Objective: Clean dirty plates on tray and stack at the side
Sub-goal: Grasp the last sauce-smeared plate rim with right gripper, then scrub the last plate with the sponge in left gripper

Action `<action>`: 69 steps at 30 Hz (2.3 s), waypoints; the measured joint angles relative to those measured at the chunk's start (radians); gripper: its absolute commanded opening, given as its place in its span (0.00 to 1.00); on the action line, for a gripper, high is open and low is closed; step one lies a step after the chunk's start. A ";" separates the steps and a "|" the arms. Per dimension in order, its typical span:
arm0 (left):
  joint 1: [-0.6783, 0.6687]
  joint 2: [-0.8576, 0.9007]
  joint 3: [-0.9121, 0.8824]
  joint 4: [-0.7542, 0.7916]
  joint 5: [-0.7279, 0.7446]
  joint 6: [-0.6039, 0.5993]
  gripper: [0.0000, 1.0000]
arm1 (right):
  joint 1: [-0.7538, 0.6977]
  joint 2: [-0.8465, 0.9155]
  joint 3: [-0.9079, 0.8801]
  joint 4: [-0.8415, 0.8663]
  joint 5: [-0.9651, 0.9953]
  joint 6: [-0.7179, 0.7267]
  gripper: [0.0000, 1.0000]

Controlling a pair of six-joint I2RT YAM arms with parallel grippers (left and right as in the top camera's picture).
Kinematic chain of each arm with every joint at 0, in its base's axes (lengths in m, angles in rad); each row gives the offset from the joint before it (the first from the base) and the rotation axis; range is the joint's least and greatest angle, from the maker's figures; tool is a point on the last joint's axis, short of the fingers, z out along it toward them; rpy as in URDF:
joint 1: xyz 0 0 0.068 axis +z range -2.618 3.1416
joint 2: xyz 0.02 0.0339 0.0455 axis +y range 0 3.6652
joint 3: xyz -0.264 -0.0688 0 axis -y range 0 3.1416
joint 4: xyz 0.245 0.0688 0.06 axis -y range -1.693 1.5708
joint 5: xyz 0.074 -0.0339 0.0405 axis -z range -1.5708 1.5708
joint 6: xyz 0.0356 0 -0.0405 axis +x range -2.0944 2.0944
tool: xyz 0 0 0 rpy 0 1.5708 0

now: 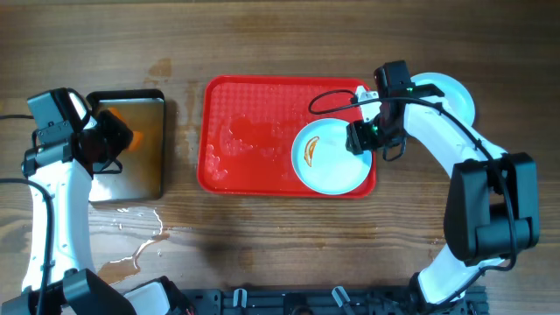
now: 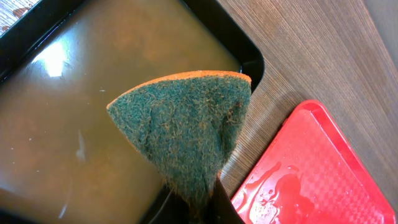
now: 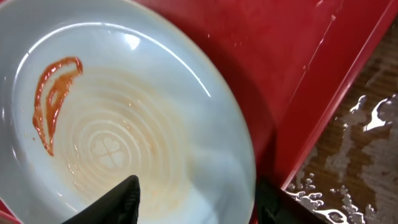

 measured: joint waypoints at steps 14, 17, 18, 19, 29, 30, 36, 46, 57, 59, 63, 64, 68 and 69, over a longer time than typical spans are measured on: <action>0.000 0.000 0.000 0.000 0.000 0.000 0.04 | 0.000 0.001 -0.018 -0.134 -0.027 0.259 0.50; 0.000 0.000 0.000 0.000 0.006 0.000 0.04 | 0.000 0.001 -0.082 -0.068 -0.032 0.321 0.48; 0.000 0.000 0.000 0.001 0.009 0.000 0.04 | 0.000 0.002 -0.101 -0.055 -0.044 0.339 0.46; 0.000 0.000 0.000 0.001 0.013 0.000 0.04 | 0.002 -0.002 -0.109 -0.047 -0.049 0.358 0.44; -0.006 0.000 0.000 0.004 0.121 0.000 0.04 | 0.046 0.002 -0.129 0.158 -0.099 0.468 0.09; -0.020 0.000 0.000 0.005 0.141 0.000 0.04 | 0.064 0.002 -0.129 0.183 -0.099 0.478 0.08; -0.238 0.000 0.000 0.032 0.190 0.000 0.04 | 0.247 0.003 -0.135 0.387 -0.061 0.626 0.04; -0.603 0.145 0.000 0.253 0.150 -0.103 0.04 | 0.305 0.008 -0.135 0.433 0.050 0.740 0.04; -0.765 0.406 0.000 0.379 0.130 -0.192 0.04 | 0.306 0.010 -0.135 0.427 0.080 0.787 0.04; -0.798 0.423 0.000 0.404 0.129 -0.200 0.04 | 0.306 0.010 -0.135 0.426 0.080 0.787 0.04; -0.842 0.427 0.000 0.417 0.084 -0.204 0.04 | 0.305 0.010 -0.135 0.425 0.083 0.787 0.04; -0.844 0.427 0.000 0.419 0.070 -0.204 0.04 | 0.306 0.010 -0.135 0.424 0.083 0.787 0.04; -0.843 0.443 0.000 0.428 0.016 -0.182 0.04 | 0.305 0.010 -0.135 0.424 0.084 0.786 0.04; -0.843 0.459 0.000 0.428 0.000 -0.156 0.04 | 0.306 0.010 -0.135 0.423 0.084 0.786 0.04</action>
